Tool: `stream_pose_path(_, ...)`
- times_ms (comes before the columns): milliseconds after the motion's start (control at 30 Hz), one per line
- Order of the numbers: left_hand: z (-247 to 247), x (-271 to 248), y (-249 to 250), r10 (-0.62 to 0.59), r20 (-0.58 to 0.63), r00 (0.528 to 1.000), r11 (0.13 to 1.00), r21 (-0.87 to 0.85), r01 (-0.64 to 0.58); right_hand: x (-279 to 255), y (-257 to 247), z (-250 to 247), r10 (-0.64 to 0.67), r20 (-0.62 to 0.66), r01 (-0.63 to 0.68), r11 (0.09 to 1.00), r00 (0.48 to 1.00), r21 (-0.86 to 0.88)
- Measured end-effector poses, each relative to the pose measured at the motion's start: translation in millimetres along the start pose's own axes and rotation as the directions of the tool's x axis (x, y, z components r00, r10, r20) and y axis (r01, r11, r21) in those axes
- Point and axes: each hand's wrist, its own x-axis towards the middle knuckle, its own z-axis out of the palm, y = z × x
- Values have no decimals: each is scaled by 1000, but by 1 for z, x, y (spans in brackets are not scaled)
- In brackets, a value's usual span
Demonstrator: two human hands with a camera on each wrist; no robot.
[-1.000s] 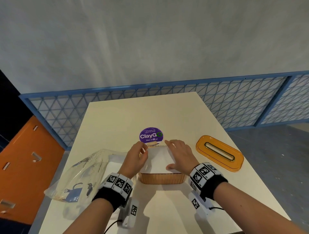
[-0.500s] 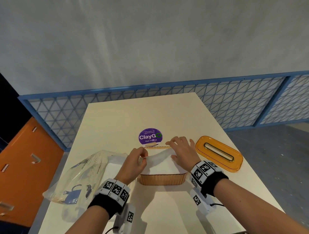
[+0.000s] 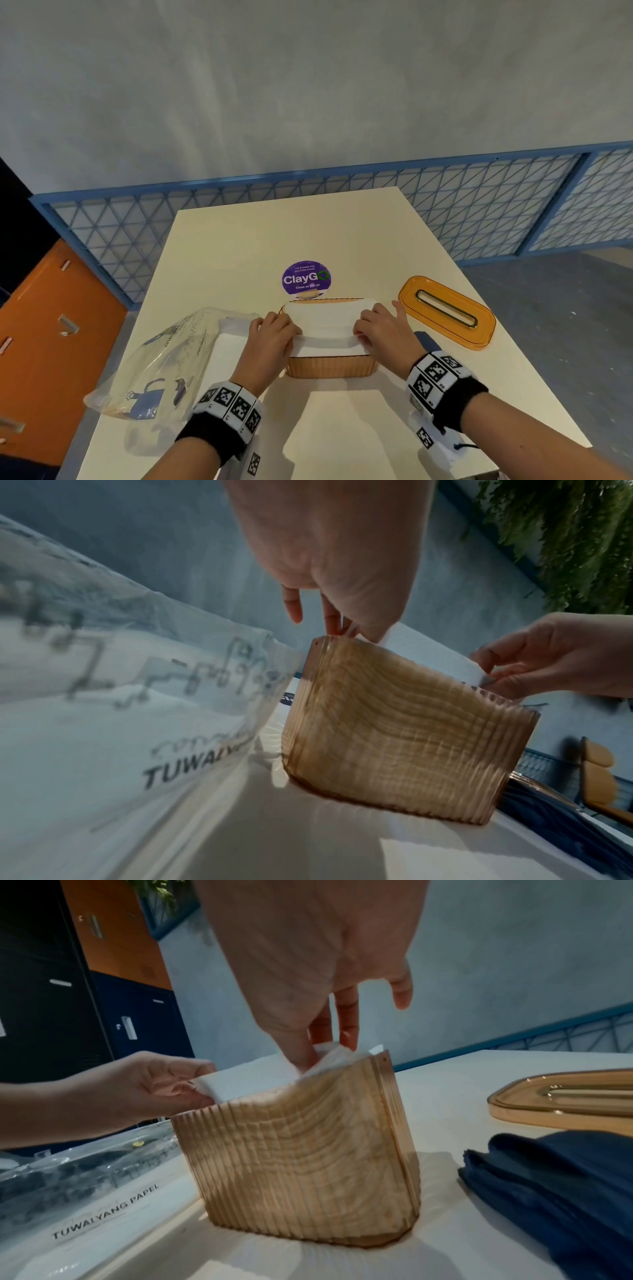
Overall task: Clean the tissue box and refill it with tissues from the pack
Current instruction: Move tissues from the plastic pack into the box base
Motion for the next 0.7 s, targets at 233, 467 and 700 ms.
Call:
stream_pose_path(233, 0, -1, 3, -47, 11, 999, 998, -48, 47, 2, 8, 2, 137, 174, -183, 941, 975, 286)
stream_pose_path(467, -1, 13, 14, -276, 89, 957, 959, -42, 280, 12, 7, 7, 307, 185, -358, 825, 933, 436)
stream_pose_path(700, -2, 21, 33, -313, 130, 941, 928, 255, 273, 15, 2, 4, 369, 121, -386, 833, 921, 396)
